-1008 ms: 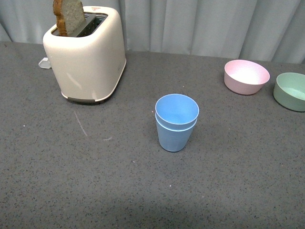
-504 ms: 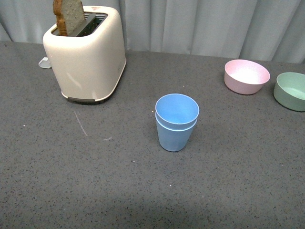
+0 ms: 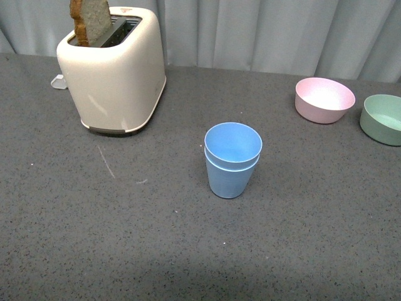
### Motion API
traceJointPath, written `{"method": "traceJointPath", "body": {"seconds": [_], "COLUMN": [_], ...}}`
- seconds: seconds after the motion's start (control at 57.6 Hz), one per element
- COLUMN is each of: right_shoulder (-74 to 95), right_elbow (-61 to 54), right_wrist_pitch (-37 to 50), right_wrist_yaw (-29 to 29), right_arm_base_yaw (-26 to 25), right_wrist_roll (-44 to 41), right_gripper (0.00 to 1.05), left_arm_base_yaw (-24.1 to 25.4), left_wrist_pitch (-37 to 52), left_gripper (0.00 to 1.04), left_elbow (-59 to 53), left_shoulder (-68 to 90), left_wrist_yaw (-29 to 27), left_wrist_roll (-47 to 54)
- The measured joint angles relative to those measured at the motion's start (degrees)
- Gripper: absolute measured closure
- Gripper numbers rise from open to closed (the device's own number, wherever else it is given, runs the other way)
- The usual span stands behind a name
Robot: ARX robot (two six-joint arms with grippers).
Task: Stack blue cups with both arms
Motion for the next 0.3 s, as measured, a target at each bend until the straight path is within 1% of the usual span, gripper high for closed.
{"method": "traceJointPath", "body": {"seconds": [0.295], "right_shoulder": [0.0], "right_elbow": [-0.02], "right_wrist_pitch": [0.0], "right_wrist_yaw": [0.0], "right_arm_base_yaw": [0.0], "right_wrist_roll": [0.0], "right_gripper": [0.1], "left_arm_base_yaw": [0.0], "left_wrist_pitch": [0.0], "left_gripper": [0.07], "left_elbow": [0.0], "left_shoulder": [0.0], "left_wrist_yaw": [0.0], "left_wrist_roll": [0.0]}}
